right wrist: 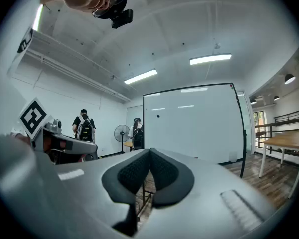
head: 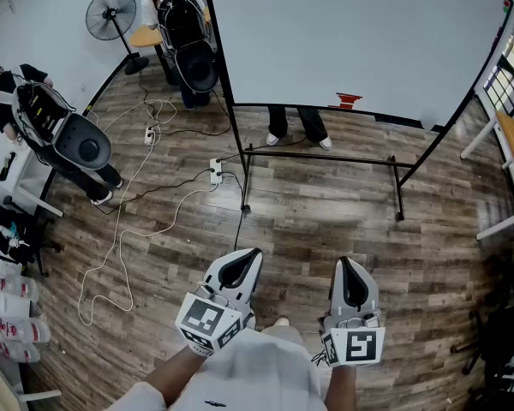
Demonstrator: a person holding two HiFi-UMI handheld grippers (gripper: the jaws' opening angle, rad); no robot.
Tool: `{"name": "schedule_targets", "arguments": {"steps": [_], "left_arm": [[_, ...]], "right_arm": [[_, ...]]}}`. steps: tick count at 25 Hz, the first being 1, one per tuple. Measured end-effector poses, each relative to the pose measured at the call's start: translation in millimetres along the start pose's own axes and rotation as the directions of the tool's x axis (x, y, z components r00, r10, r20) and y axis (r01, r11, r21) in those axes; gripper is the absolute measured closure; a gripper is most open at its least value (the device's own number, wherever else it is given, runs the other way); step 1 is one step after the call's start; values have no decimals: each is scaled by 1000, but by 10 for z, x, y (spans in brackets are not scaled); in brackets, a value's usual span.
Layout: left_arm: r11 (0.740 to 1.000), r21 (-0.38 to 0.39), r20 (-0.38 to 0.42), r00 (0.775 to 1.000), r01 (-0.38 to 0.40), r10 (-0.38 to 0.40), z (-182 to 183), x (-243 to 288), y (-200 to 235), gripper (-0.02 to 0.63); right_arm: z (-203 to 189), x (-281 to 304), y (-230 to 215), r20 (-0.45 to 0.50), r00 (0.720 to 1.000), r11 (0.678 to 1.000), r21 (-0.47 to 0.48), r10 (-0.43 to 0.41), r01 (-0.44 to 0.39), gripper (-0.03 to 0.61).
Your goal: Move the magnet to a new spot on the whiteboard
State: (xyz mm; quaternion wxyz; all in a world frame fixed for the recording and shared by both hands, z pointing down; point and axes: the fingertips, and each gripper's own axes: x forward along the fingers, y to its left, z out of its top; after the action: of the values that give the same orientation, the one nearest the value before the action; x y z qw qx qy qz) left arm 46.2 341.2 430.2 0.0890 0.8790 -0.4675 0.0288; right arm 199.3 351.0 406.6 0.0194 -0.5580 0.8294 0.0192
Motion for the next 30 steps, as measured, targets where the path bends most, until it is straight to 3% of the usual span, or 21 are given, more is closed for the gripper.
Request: {"name": "schedule_targets", "arguments": {"steps": [5, 12, 23, 30], "left_arm": [[1000, 5, 15, 1000, 6, -6, 86, -331, 18, 607], [1000, -29, 42, 999, -1, 3, 111, -461, 434, 607], [999, -52, 80, 997, -2, 6, 276, -446, 1350, 607], [998, -57, 70, 997, 37, -33, 294, -217, 1707, 607]], "right_arm": [[-9, -51, 280, -21, 1000, 1000, -6, 7, -7, 571], [39, 202, 555, -1, 1000, 1000, 2, -6, 6, 571], [23, 1009, 899, 9, 1000, 999, -35, -16, 16, 569], [-45, 1341, 1041, -13, 999, 999, -34, -34, 34, 571]]}}
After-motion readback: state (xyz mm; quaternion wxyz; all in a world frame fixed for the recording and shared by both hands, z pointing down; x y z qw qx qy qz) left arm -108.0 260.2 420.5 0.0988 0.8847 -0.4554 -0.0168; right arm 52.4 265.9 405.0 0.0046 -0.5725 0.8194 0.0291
